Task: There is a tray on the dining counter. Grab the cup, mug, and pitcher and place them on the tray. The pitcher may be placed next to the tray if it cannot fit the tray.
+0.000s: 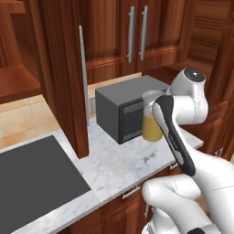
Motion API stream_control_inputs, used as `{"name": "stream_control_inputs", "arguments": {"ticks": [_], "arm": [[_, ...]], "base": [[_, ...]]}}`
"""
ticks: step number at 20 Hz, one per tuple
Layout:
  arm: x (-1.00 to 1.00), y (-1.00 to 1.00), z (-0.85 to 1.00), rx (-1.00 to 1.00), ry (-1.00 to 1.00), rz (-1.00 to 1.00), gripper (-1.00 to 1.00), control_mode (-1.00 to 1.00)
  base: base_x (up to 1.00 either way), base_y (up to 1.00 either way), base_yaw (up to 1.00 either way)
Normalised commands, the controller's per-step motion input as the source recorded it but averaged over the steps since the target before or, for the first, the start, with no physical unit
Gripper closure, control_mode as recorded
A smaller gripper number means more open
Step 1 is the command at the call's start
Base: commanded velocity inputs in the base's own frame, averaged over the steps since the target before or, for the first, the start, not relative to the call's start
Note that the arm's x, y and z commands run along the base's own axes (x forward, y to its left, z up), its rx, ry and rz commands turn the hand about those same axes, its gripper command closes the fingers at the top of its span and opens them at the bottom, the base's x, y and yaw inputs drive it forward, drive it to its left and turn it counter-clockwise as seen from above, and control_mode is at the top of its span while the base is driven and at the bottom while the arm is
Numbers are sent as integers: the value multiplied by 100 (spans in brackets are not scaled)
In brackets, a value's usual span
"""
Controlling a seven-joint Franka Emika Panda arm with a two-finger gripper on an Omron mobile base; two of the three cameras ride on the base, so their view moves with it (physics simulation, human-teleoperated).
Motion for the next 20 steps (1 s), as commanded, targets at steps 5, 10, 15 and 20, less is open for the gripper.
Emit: {"name": "stream_control_inputs", "arguments": {"ticks": [5, 10, 15, 20], "arm": [[-7, 0, 0, 0, 0, 0, 100, 100], [0, 0, 0, 0, 0, 0, 100, 100], [0, 0, 0, 0, 0, 0, 100, 100], [0, 0, 0, 0, 0, 0, 100, 100]], "base": [[-69, 0, 7], [-100, 32, 34], [-61, 75, 75], [-31, 70, 90]]}}
